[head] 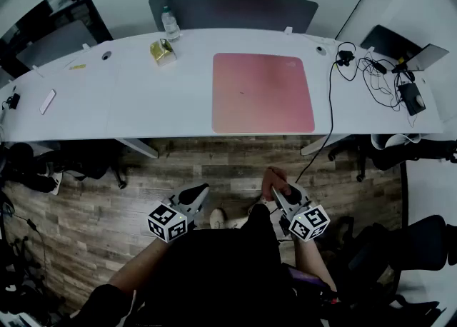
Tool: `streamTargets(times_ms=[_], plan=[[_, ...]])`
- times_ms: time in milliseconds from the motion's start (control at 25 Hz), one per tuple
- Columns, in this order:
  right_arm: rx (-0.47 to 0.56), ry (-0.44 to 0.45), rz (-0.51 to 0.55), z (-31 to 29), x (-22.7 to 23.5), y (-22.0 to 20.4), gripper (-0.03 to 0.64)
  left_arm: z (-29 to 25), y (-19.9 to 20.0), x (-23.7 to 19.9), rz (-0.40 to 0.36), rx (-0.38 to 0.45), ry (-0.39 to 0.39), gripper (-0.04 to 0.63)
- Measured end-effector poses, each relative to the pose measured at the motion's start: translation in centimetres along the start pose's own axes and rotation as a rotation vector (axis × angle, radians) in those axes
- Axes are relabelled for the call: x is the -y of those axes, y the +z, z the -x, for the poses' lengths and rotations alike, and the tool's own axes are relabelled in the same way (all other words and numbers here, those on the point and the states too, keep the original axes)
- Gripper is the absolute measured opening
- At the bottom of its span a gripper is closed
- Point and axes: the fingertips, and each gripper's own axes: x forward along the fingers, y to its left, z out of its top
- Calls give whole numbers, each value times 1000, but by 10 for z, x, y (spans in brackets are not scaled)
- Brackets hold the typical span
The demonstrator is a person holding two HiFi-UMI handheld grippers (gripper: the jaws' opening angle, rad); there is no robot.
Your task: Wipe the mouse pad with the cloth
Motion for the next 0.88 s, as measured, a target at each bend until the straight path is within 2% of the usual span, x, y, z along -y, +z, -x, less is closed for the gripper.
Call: streamTargets(times_ms=[280, 880], plan=[[-27, 1, 35, 16, -26, 4, 114, 19, -6, 11, 10, 19, -19, 9], [37, -17, 78, 22, -35, 29, 114, 29, 9, 20, -37, 65, -36, 9]])
